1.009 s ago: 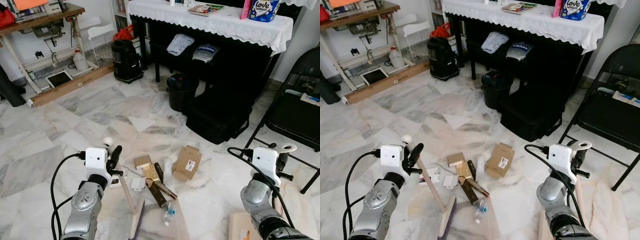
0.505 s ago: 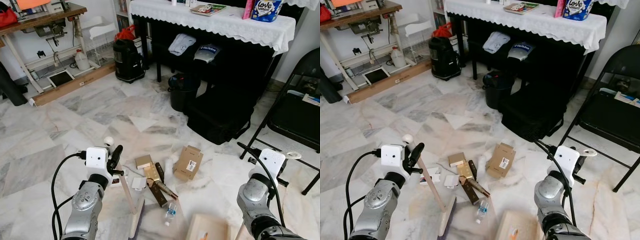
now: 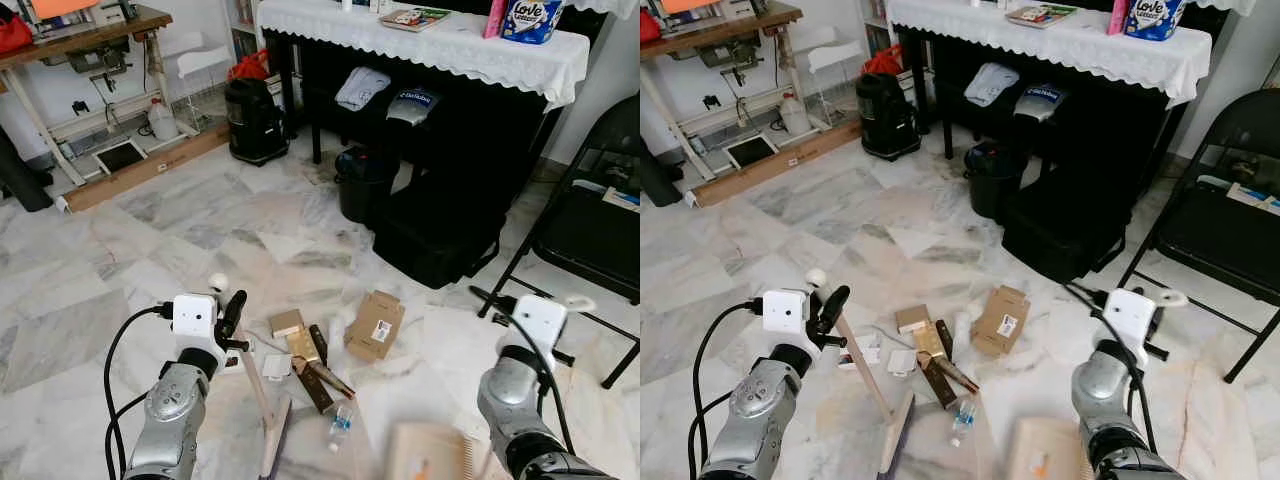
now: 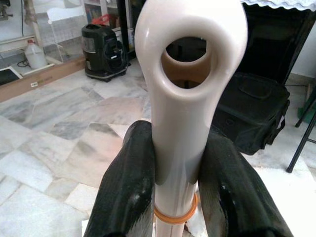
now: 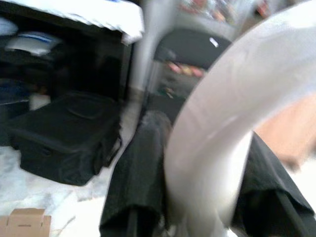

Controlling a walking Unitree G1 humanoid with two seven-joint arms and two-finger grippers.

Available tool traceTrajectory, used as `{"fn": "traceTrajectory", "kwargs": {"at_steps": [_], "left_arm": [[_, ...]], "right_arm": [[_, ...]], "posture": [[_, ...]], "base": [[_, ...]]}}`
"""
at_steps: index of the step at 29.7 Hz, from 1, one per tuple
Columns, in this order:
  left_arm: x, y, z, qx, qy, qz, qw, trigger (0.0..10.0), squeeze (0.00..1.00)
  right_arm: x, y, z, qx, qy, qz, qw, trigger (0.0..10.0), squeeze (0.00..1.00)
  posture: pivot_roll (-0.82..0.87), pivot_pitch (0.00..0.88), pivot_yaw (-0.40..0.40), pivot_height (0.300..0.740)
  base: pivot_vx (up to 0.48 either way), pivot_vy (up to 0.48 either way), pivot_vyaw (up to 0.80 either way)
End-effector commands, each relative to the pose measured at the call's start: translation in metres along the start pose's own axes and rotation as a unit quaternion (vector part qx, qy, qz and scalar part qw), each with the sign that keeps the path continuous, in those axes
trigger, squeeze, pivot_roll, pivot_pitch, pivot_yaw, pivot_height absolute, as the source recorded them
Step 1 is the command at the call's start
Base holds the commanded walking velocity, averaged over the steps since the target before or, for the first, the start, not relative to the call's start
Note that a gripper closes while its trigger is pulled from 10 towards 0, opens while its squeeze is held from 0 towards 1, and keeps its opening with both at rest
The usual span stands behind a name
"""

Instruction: Sweep floor

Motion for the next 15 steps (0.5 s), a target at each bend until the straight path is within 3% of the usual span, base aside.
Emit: {"fn": "traceTrajectory", "kwargs": {"at_steps": [1,10,14,15], "left_arm": [[0.002,0.003,0.012,0.018,0.003,-0.007,1.0,10.0,0.0],[0.005,0.004,0.011,0.018,0.002,-0.01,1.0,10.0,0.0],[0.005,0.004,0.011,0.018,0.001,-0.011,1.0,10.0,0.0],[0.006,0.005,0.011,0.018,0.0,-0.011,1.0,10.0,0.0]], "right_arm": [[-0.002,0.002,0.022,0.064,-0.007,0.004,0.998,10.0,0.0],[-0.019,-0.001,0.044,0.113,-0.003,0.043,0.993,10.0,0.0],[-0.035,0.002,0.046,0.079,0.048,0.101,0.991,10.0,0.0],[-0.041,0.003,0.042,0.046,0.078,0.127,0.988,10.0,0.0]], "posture": [[0.1,0.0,0.039,0.74],[0.1,0.0,0.037,0.74],[0.1,0.0,0.036,0.74],[0.1,0.0,0.036,0.74]], "base": [[0.0,0.0,0.0],[0.0,0.0,0.0],[0.0,0.0,0.0],[0.0,0.0,0.0]]}}
Point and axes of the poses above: a point about 5 cm out from each wrist's last joint towards the gripper, its own y axis pointing out of the wrist towards the gripper, its own z axis along the axis of the wrist's last joint, x = y × z, the point moved 5 cm from there along y, pointing out of the wrist towards the gripper, and after that the axes turned 9 degrees about -y, right-handed, at the moved point
